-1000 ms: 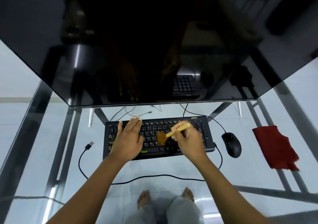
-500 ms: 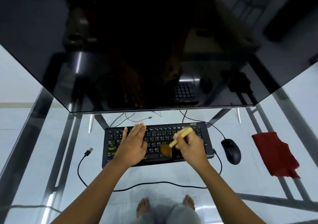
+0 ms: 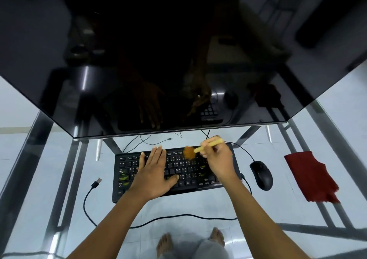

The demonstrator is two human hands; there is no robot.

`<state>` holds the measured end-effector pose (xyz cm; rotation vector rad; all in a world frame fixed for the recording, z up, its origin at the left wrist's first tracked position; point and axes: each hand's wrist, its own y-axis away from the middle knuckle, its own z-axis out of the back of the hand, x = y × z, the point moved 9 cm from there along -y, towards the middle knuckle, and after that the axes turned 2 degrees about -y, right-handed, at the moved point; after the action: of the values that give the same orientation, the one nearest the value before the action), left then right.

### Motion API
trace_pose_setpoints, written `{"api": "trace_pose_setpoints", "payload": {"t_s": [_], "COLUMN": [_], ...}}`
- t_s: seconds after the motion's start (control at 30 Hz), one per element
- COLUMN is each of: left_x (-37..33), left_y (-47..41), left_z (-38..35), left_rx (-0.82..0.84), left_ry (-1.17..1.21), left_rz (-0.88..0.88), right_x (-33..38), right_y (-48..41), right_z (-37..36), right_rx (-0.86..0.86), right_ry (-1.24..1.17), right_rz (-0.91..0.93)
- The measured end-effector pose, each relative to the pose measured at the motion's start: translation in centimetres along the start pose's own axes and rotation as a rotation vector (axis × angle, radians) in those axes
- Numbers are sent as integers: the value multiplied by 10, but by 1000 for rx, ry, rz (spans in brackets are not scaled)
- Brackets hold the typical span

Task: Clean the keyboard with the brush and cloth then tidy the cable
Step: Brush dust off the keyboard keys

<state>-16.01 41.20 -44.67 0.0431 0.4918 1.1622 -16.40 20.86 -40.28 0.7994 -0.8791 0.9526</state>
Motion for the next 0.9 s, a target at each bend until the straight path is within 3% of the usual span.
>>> {"api": "trace_pose_setpoints", "payload": {"t_s": [0.07, 0.17, 0.2, 0.3, 0.43, 0.53, 0.57, 0.67, 0.8, 0.9], "left_x": [-10, -30, -37, -58, -74, -79, -79, -81, -88, -88], "left_y": [-4, -13, -15, -24, -34, -35, -36, -37, -38, -39], "left_z": [-1, -4, -6, -11, -18, -23, -24, -28, -35, -34], "left_rx": [-10, 2, 10, 32, 86, 121, 120, 121, 124, 108], "left_ry": [-10, -10, -11, -12, -37, -68, -75, -92, -116, -143], "left_rz": [-23, -75, -94, -138, -171, -167, -164, -172, -194, -190], "right_x": [-2, -12, -15, -18, -29, -30, -30, -34, -32, -30], "right_y": [1, 1, 2, 4, 5, 12, 12, 6, 6, 8], "right_z": [31, 29, 35, 75, 68, 99, 101, 74, 110, 87], "right_rx": [-182, -3, -22, -281, -134, -380, -363, -64, -323, -55], "right_ry": [-32, -101, -44, -13, -94, -22, -57, -87, -11, 29], "right_rz": [28, -30, -10, 7, -51, -17, -7, -44, -27, 5]}}
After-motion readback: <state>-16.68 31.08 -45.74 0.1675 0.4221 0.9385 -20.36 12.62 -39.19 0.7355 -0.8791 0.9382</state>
